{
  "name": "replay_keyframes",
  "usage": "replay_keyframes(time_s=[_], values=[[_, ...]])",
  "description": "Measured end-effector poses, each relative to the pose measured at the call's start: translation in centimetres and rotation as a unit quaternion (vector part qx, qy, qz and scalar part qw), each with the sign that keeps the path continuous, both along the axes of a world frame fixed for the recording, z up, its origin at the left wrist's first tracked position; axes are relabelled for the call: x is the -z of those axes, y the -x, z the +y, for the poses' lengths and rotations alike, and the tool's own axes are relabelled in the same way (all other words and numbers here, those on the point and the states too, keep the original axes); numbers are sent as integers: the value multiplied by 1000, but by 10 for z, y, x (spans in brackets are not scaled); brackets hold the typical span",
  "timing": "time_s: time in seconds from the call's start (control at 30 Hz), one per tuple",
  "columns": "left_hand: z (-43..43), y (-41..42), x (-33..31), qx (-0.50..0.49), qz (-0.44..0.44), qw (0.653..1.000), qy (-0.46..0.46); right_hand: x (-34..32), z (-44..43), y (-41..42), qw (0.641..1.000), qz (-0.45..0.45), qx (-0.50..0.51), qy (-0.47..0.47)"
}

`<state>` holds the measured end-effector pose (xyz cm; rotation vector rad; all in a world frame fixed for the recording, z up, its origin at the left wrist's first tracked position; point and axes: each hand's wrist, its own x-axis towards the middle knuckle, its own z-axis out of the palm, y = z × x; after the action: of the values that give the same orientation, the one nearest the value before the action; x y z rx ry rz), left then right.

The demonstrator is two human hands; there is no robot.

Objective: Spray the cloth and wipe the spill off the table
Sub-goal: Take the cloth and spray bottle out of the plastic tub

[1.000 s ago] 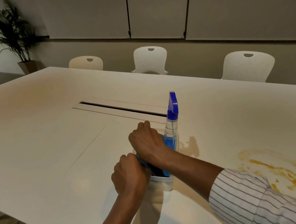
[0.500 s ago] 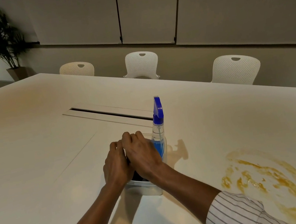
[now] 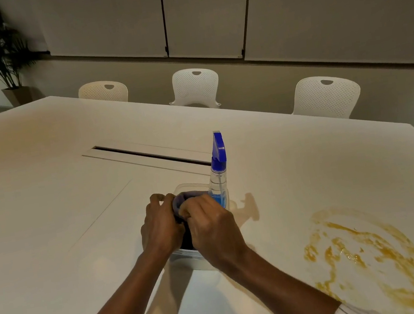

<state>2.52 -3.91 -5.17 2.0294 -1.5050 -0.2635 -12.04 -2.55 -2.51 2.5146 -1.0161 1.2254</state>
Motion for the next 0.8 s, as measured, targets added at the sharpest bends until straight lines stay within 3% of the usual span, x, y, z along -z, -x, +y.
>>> replay_keyframes(time_s=[0.13,0.23,0.43,0.63,0.8], values=[[-1,0,-2,12,-24,999,41,2,18,22,965,-219,87,-118],[0,2,-5,30,-57,995,75,4,7,33,918,-294,169,-208],[0,1,-3,58,5,993,102,4,-16,25,910,-239,179,-289],[2,-7,-4,88,83,985,125,6,-23,22,921,-209,193,-268],[6,-14,-3,92,206,965,137,11,-25,17,930,-197,189,-247]])
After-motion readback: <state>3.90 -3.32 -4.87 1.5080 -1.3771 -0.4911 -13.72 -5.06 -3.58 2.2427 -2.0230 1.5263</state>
